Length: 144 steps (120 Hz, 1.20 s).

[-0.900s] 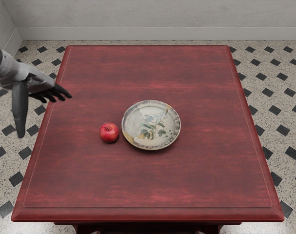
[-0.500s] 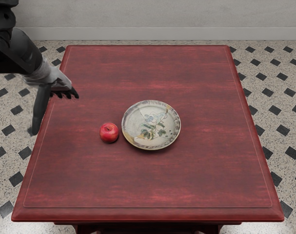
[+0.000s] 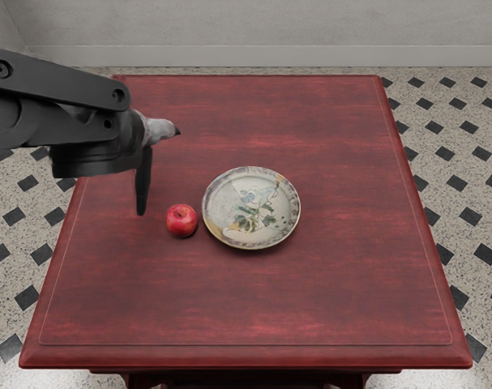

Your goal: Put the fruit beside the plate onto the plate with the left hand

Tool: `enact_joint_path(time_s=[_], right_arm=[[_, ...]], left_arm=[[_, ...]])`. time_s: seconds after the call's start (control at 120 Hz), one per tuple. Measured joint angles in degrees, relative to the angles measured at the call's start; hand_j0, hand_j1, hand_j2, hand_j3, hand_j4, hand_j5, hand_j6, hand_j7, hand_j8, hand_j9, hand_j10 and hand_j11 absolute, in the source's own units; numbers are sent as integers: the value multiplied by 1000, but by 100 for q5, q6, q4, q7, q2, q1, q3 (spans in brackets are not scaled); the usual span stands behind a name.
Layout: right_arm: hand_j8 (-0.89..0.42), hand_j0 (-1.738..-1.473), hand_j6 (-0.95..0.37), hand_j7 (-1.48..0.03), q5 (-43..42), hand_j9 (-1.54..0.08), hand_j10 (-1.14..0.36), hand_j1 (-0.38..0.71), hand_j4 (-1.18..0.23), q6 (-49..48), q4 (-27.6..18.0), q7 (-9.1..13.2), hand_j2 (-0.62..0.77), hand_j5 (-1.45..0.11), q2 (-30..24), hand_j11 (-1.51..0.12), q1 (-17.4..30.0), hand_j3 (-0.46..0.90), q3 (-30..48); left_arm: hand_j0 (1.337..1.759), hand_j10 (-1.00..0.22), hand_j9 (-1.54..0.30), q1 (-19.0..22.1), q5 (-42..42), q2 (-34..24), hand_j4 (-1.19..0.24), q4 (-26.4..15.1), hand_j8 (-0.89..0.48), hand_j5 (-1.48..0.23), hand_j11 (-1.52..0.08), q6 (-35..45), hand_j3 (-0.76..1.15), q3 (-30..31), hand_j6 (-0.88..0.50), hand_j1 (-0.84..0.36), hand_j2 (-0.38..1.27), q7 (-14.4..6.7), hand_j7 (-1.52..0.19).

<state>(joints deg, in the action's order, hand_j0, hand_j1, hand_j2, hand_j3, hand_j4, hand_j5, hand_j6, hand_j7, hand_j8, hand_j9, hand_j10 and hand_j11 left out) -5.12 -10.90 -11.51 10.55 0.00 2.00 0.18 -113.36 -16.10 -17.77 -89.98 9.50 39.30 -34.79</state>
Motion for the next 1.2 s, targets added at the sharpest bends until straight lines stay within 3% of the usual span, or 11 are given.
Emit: enact_joint_path(time_s=[0.225, 0.283, 0.55, 0.792, 0.833, 0.933, 1.108, 1.2], right_arm=[[-15, -1658, -15, -20, -1, -20, -15, -331, -15, 0, 0, 0, -3, -20, 0, -20, 1, 0, 0], [-15, -1658, -15, -20, -1, -20, -15, -331, -15, 0, 0, 0, -3, -20, 0, -20, 1, 0, 0], [-15, -1658, -15, -20, 0, -20, -15, -331, -15, 0, 0, 0, -3, -20, 0, -20, 1, 0, 0], [-15, -1658, -15, -20, 0, -20, -15, -331, -15, 0, 0, 0, -3, -20, 0, -20, -2, 0, 0], [-15, -1658, -15, -20, 0, -20, -15, -331, -15, 0, 0, 0, -3, -20, 0, -20, -1, 0, 0], [-15, -1658, -15, -20, -1, -20, -15, -331, -15, 0, 0, 0, -3, -20, 0, -20, -1, 0, 0], [-15, -1658, -15, -20, -3, -20, -15, -331, -15, 0, 0, 0, -3, -20, 0, -20, -1, 0, 0], [-15, -1658, -15, -20, -3, -20, -15, -331, -15, 0, 0, 0, -3, -20, 0, -20, 0, 0, 0]], left_arm=[[1658, -2, -2, 116, -86, 155, -2, -809, -2, -2, -2, 1231, 0, -191, -3, 348, 1, -19, -2], [1658, -3, -3, 524, -91, 160, -3, -871, -3, -3, -3, 1485, 0, -198, -3, 347, 1, -20, -3], [1658, -18, -23, 818, -99, 356, -19, -944, -19, -23, -23, 2232, 0, -193, -19, 328, 4, -21, -23], [1658, -160, -207, 804, -109, 1109, -160, -933, -160, -207, -207, 2514, 0, 135, -159, 158, 32, -19, -210], [1658, -173, -224, 806, -184, 1123, -185, -930, -173, -213, -224, 2505, 0, 208, -67, 143, 35, 4, -363], [1658, -195, -253, 781, -135, 1119, -203, -927, -195, -237, -253, 2532, 0, 374, -128, 116, 39, -11, -334], [1658, -214, -277, 745, -274, 1103, -137, -925, -214, -463, -277, 2478, 0, 492, -185, 93, 43, 49, -312], [1658, -218, -283, 745, -187, 1093, -163, -919, -218, -411, -283, 2512, 0, 570, -200, 87, 44, 14, -305]])
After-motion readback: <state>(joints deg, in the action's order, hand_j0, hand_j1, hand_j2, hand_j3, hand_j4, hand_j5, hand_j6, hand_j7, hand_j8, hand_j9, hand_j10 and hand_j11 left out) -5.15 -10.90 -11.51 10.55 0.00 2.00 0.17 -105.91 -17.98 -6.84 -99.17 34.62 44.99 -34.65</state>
